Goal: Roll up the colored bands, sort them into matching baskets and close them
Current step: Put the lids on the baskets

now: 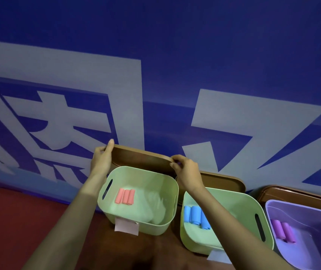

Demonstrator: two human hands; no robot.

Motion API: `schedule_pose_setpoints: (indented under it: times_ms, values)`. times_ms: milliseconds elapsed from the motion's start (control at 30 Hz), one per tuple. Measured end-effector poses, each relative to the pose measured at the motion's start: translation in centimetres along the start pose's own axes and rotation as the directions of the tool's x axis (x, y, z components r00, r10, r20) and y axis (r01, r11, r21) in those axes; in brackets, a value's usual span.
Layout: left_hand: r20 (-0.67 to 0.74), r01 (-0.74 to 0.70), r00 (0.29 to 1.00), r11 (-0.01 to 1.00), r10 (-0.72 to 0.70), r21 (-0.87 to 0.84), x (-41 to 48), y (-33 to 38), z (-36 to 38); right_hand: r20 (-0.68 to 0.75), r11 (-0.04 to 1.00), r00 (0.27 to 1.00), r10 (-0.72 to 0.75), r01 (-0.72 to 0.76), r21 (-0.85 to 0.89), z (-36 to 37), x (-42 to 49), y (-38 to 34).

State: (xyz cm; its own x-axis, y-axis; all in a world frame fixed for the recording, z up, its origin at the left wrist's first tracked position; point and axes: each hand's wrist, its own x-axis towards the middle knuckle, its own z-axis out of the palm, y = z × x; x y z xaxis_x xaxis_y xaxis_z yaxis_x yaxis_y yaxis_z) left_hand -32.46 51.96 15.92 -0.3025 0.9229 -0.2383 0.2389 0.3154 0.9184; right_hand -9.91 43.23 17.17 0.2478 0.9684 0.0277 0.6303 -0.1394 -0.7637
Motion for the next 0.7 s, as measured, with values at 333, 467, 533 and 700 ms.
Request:
schedule_pose_setpoints:
  times_ms: [333,467,533,700]
  values:
    - [0.061,0.040,0.998,0.843,-0.009,-0.537,-6.4,-1.7,-4.1,-0.076,0.874,0.968,0.239,-0.180,0.451,1.7,-7.0,0.3]
    - [0.213,0.186,0.974,0.821,-0.080,-0.541,-8.4,-4.7,-4.5,-0.114,0.853,0.927,0.358,-0.275,0.444,2.9,-8.4,0.9]
    - [0.252,0.220,0.962,0.842,-0.104,-0.493,-8.7,-6.4,-4.6,-0.060,0.846,0.917,0.393,-0.336,0.414,3.2,-8.7,1.2]
    - [0.200,0.168,0.975,0.921,-0.102,-0.351,-8.8,-8.2,-4.4,0.068,0.861,0.896,0.440,-0.442,0.253,3.8,-9.2,1.9]
